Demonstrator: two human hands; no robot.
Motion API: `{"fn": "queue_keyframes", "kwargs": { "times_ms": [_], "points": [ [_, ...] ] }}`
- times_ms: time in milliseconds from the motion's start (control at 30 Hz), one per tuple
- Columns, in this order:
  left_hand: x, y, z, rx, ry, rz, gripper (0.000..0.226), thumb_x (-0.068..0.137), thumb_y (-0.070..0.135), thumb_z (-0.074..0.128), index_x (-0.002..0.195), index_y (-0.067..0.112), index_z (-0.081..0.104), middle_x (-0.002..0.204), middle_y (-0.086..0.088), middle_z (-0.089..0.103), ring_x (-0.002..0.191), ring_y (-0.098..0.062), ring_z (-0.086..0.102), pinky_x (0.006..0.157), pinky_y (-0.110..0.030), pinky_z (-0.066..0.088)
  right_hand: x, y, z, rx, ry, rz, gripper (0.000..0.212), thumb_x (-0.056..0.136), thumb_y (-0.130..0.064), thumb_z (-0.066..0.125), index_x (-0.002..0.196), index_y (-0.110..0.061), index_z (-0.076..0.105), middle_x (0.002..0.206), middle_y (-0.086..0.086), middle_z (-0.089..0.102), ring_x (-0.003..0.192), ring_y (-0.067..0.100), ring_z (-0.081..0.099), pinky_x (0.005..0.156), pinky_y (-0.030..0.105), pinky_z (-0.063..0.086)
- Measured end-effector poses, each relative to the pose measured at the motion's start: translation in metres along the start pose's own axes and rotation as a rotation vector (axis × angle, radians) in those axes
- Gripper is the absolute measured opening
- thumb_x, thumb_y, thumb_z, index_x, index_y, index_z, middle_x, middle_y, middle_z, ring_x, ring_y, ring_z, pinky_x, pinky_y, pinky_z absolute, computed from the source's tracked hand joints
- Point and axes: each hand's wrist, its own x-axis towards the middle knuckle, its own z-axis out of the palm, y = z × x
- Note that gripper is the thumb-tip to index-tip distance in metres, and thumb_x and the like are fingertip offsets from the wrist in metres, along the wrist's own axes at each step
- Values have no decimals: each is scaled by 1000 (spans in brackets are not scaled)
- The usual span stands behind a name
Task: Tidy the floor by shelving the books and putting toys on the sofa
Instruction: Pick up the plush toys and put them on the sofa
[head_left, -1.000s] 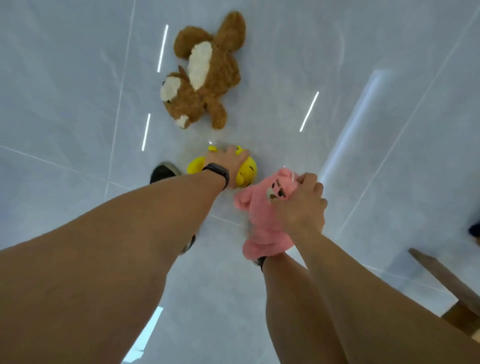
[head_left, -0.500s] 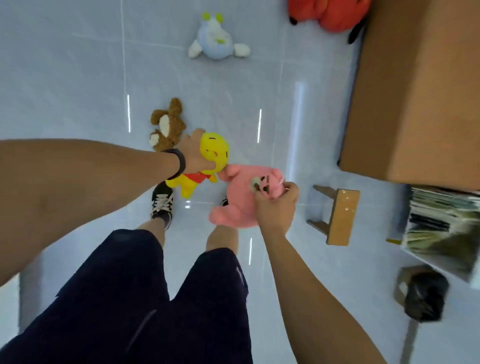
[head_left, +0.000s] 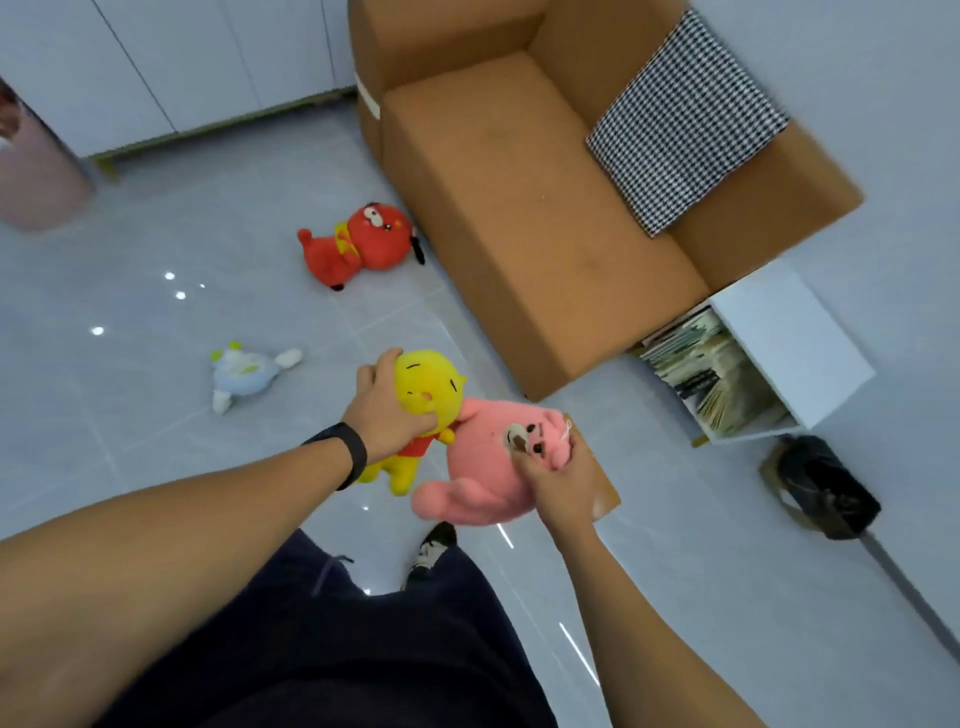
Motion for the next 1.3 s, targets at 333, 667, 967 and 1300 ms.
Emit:
{"fn": "queue_keyframes", "kwargs": {
  "times_ms": [333, 667, 967, 1300],
  "points": [
    [128, 81, -19, 119, 81, 77, 106, 56, 54, 77, 147, 33, 28, 134, -6, 29, 129, -38, 40, 110, -42, 37, 127, -71, -2, -6, 48, -77, 48, 66, -22, 79, 111, -24, 63, 104, -2, 61, 86, 8, 64, 64, 20, 49],
    [301, 211, -39, 232, -196, 287, 95, 64, 46, 86, 143, 28, 36, 122, -4, 40, 114, -30, 55, 95, -32, 44, 238, -167, -40, -291, 222, -51, 61, 70, -22, 75, 127, -29, 53, 115, -8, 54, 97, 14, 56, 75, 31, 47],
    [399, 342, 23, 333, -333, 433, 97, 66, 32, 84, 147, 26, 32, 128, -2, 36, 112, -29, 56, 93, -31, 46, 367, -173, -112, -481, 280, 25, 59, 77, -29, 70, 133, -28, 51, 125, -10, 56, 110, 18, 39, 86, 34, 43],
    [553, 481, 216, 348, -388, 313, 104, 54, 38, 80, 143, 32, 27, 124, 4, 31, 105, -25, 54, 89, -39, 52, 638, -124, -197, -604, 190, 33, 57, 85, -11, 55, 138, -29, 42, 137, -7, 48, 115, 20, 42, 82, 31, 46]
  ]
}}
